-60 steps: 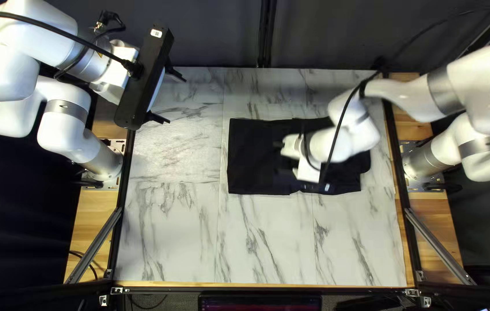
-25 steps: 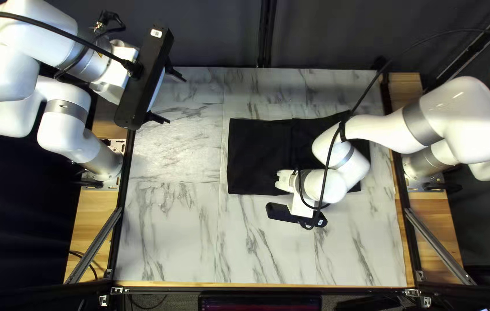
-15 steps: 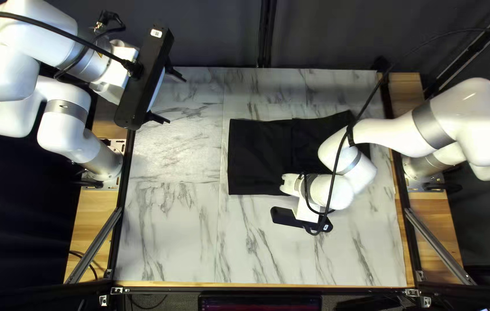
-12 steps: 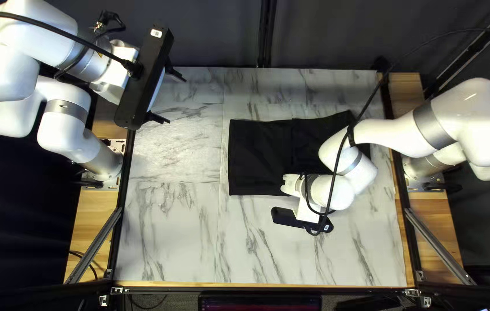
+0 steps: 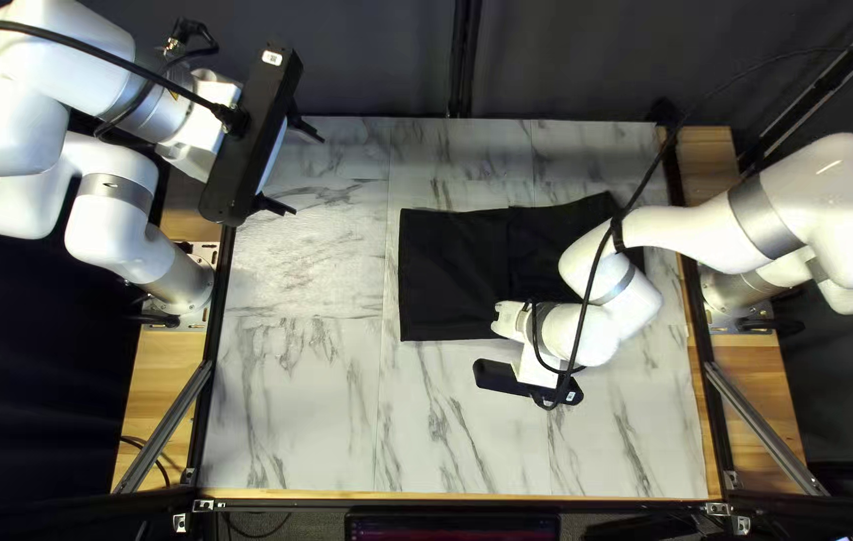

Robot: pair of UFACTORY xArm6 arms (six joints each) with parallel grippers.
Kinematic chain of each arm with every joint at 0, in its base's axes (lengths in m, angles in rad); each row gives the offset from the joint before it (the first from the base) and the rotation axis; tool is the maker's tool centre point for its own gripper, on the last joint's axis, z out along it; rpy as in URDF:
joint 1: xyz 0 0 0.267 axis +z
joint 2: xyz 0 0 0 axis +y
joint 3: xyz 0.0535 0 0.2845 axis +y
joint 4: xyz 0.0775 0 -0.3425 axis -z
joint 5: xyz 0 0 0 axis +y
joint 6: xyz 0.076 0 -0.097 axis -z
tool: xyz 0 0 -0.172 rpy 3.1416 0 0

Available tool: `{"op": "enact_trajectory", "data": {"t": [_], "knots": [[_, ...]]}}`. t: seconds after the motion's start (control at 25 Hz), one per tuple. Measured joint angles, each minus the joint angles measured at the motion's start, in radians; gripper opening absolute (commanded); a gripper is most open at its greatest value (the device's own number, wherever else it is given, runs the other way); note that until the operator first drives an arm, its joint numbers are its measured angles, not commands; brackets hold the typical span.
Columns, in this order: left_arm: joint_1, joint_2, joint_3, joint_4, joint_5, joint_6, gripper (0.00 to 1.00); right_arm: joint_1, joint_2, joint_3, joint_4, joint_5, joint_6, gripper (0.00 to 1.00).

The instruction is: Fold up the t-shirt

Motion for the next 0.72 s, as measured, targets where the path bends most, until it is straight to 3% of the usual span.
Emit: {"op": "enact_trajectory", "data": {"t": [0.2, 0.28, 0.32, 0.72], "knots": [[0.0, 0.0, 0.0, 0.0, 0.0, 0.0, 1.0, 0.003, 0.011, 0.013, 0.002, -0.017, 0.008, 0.0], [0.0, 0.0, 0.0, 0.0, 0.0, 0.0, 1.0, -0.003, 0.026, 0.018, 0.007, -0.04, -0.001, 0.19], [0.0, 0.0, 0.0, 0.0, 0.0, 0.0, 1.0, -0.006, 0.03, 0.019, 0.012, -0.048, -0.009, 0.97], [0.0, 0.0, 0.0, 0.0, 0.0, 0.0, 1.0, -0.002, -0.032, 0.053, 0.033, -0.024, -0.019, 1.0]]}}
